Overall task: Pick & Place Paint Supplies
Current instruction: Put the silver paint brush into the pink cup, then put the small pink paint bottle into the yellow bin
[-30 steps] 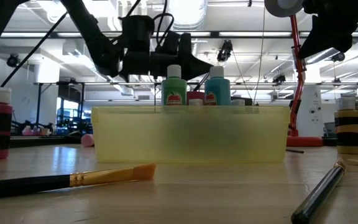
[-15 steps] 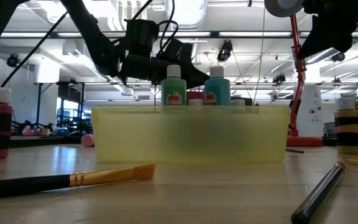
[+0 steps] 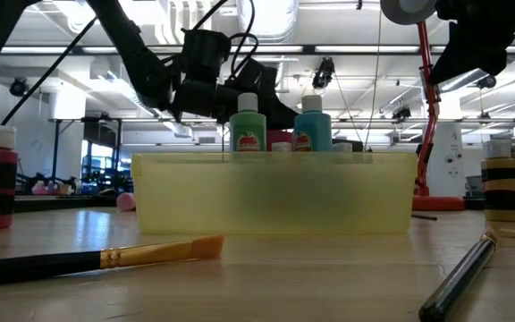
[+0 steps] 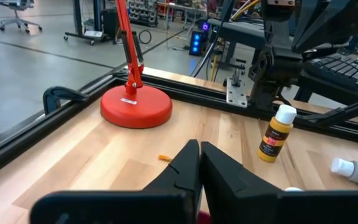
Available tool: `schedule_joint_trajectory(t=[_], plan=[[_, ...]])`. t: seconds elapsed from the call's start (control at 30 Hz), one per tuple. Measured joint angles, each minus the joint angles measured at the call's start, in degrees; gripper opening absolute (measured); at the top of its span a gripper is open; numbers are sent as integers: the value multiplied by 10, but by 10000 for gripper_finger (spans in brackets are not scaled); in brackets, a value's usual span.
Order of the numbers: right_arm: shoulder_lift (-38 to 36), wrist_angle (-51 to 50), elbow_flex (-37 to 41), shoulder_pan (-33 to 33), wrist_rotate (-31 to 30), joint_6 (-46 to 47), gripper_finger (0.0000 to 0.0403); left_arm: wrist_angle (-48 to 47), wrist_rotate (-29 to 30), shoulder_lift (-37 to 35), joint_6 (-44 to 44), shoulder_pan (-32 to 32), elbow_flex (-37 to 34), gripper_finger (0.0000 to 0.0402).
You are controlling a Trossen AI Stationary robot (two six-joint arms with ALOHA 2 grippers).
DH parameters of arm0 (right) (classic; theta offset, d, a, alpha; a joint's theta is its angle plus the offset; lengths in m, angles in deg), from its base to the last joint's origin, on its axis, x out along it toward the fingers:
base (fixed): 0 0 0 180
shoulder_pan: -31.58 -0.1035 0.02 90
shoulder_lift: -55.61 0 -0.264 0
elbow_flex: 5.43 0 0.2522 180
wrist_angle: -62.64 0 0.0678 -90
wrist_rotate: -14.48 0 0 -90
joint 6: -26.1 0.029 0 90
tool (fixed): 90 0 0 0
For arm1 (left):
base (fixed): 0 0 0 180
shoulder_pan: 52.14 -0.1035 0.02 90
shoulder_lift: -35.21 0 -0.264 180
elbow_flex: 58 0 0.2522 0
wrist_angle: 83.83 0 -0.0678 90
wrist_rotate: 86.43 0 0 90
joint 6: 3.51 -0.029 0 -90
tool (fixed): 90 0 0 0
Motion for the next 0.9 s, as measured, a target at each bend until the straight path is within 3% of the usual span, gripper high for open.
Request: schedule_joint_trajectory(t=[0.37,0.9], plan=[[0,0,0,0,0,0,8,0,-7,0,8,0,5,56],[0,0,0,0,0,0,8,1,-37,-15,8,0,55,60]])
